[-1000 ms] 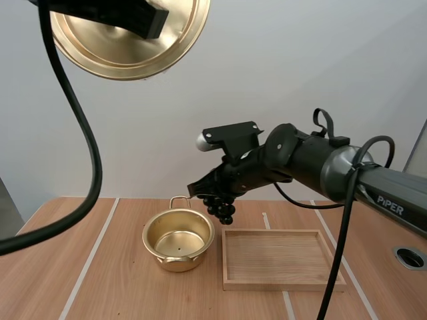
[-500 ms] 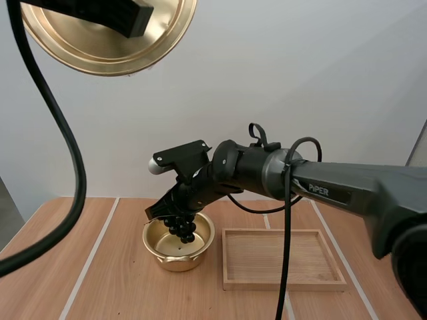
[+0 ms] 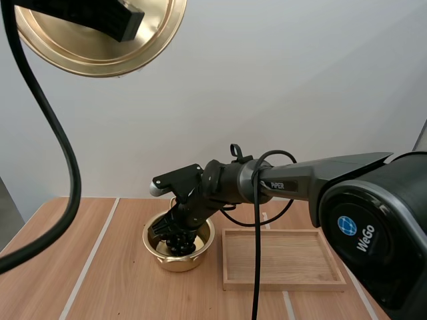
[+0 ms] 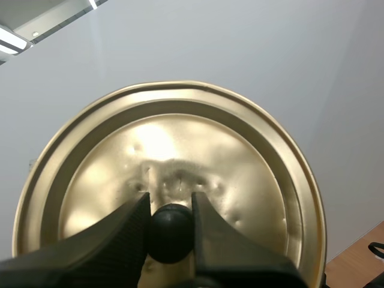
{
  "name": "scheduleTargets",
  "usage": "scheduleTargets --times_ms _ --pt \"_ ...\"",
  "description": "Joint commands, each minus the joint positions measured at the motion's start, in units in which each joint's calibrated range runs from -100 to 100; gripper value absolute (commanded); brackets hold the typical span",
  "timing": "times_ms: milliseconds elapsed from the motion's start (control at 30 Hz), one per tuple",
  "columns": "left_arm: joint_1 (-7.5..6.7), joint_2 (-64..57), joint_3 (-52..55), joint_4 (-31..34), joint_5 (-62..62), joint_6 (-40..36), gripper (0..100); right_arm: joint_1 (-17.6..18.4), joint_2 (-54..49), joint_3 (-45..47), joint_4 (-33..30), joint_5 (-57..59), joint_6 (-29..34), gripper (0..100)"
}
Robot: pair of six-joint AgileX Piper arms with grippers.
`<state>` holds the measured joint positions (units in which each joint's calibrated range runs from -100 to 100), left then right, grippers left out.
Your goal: Open the lid, put the grape in the pot, and close it
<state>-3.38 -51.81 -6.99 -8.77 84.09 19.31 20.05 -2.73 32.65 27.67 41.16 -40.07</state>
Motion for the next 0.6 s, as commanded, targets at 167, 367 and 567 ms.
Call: scheduleTargets --times_ms 167,367,567 --pt "-0.14 -0.29 -0.62 0.32 -0.66 -1.03 0 0.06 -6.07 -0.46 -0.17 1.69 -0.49 100" --pt "-0.14 -0.29 -0.62 0.32 -0.66 -1.03 0 0.06 -13.88 -0.31 -2.67 11.26 -0.1 100" --pt "-0.14 -0.29 -0.62 0.62 -2.04 -1.5 0 -0.39 -23.45 4.87 -13.85 16.68 9.02 0"
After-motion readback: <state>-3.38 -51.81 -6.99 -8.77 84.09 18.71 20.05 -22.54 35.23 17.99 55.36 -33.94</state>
